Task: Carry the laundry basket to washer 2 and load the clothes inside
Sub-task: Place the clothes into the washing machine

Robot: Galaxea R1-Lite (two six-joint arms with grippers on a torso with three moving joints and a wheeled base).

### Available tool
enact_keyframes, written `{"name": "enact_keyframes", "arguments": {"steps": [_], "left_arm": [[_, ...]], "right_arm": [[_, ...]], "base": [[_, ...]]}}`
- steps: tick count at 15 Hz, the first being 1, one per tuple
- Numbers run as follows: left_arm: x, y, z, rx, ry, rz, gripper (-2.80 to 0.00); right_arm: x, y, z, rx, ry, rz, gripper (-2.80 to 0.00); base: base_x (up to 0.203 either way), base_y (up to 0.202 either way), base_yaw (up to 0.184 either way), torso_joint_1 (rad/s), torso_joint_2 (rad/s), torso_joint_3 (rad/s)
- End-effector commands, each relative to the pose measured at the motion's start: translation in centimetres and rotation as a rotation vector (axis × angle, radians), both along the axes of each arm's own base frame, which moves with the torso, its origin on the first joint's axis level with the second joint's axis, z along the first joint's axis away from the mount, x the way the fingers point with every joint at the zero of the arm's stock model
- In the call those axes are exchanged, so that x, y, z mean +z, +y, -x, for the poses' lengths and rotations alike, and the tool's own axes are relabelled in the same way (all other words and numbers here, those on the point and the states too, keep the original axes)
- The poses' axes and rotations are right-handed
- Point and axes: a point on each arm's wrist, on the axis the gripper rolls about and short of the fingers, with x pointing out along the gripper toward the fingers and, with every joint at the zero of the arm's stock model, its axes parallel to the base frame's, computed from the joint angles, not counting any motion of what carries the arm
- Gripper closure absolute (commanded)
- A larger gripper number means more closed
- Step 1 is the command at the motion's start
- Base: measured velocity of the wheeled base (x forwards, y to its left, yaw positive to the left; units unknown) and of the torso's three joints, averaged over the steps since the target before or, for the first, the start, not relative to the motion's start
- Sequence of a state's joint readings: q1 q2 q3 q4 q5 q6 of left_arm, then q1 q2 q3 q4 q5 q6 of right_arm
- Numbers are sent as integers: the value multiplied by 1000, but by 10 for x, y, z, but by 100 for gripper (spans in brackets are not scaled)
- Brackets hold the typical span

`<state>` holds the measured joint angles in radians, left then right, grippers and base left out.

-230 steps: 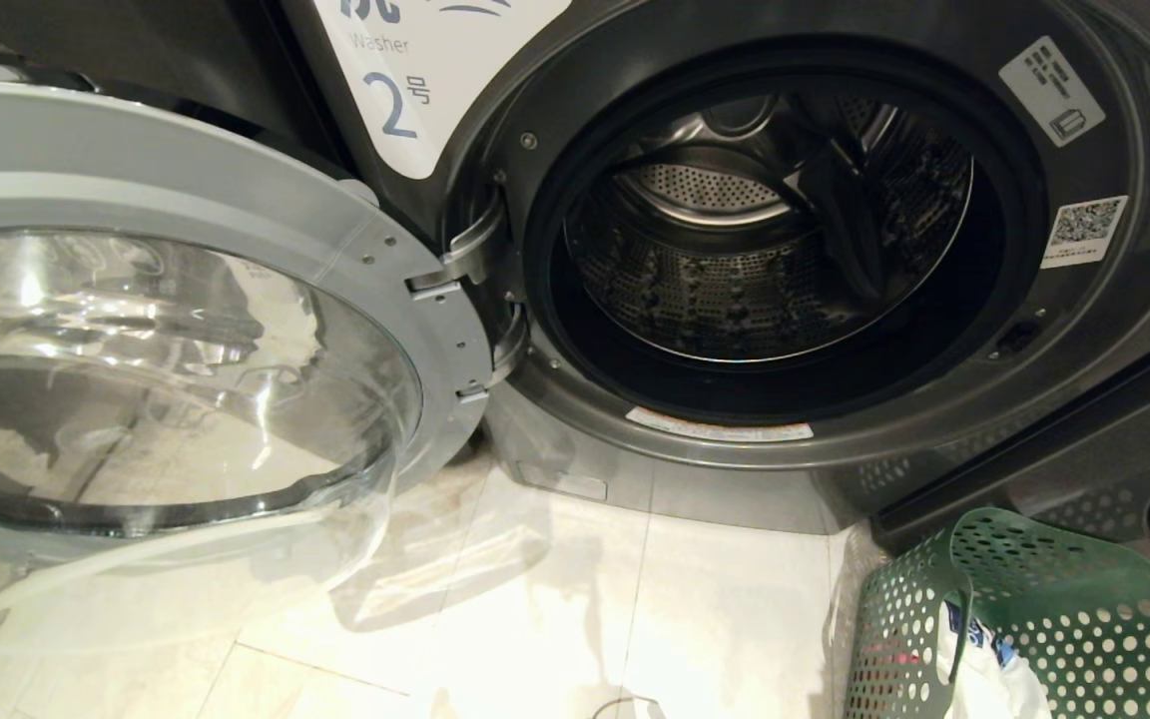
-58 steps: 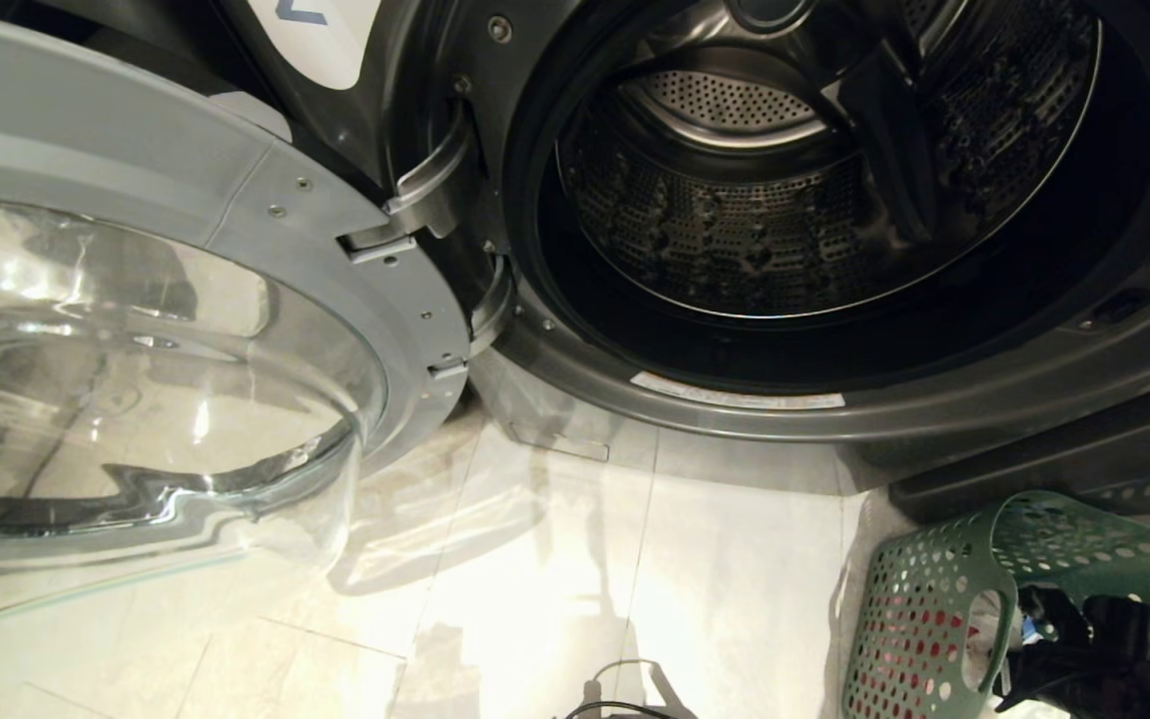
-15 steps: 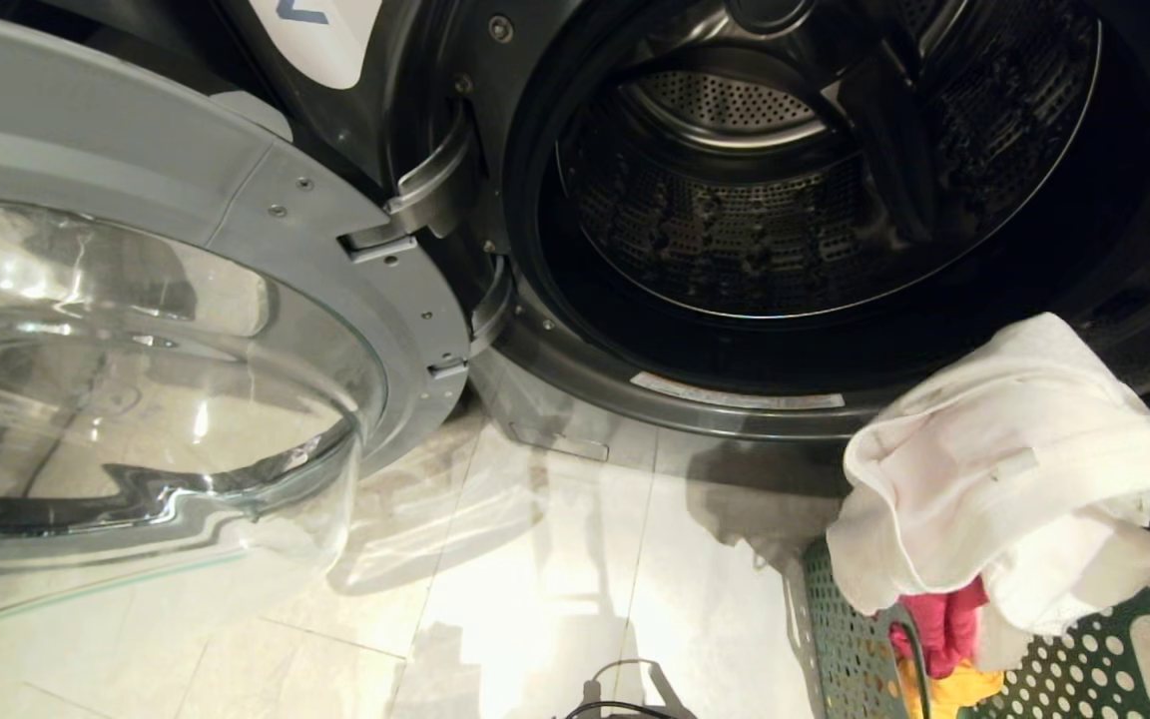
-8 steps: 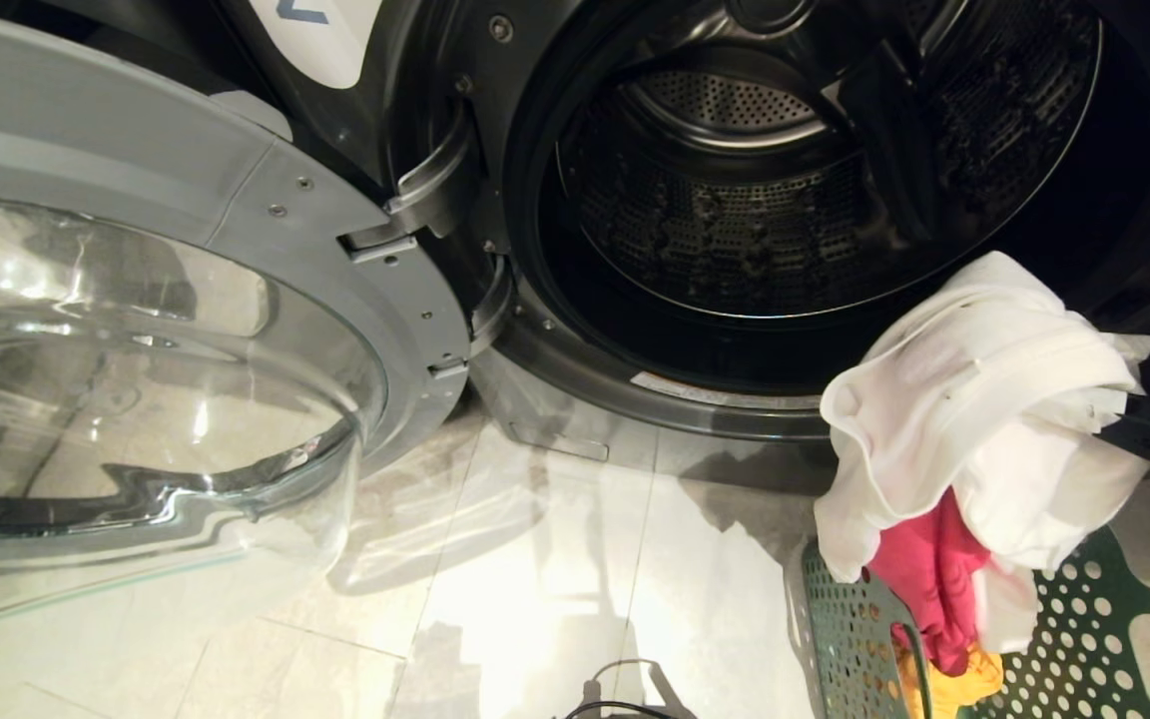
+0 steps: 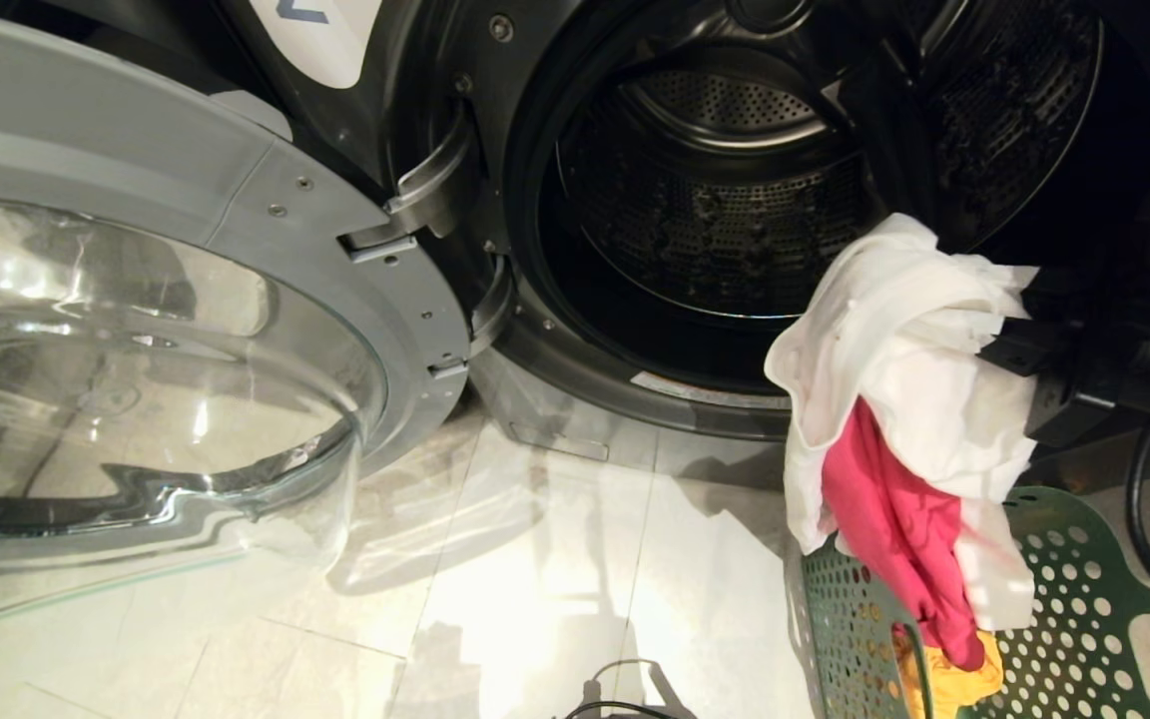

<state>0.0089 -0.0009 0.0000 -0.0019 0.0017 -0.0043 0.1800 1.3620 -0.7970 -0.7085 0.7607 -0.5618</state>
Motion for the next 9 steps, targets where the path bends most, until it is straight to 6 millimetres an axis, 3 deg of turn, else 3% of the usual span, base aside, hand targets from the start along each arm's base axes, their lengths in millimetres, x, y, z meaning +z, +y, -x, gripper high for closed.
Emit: {"name": "enact_keyframes", "arguments": {"steps": [1, 5, 9], "left_arm": [[0, 0, 0, 2, 0, 0, 0], [0, 0, 0, 2, 1, 0, 0], [0, 0, 0, 2, 1, 0, 0]], "right_arm": [[-15, 25, -14, 46, 19, 37, 0], [-27, 55, -40, -95, 17, 80, 0], [-15, 85, -76, -251, -19, 47, 0]], "base": [[0, 0, 0, 0, 0, 0], [0, 0, 0, 0, 0, 0], [0, 0, 0, 0, 0, 0]]}}
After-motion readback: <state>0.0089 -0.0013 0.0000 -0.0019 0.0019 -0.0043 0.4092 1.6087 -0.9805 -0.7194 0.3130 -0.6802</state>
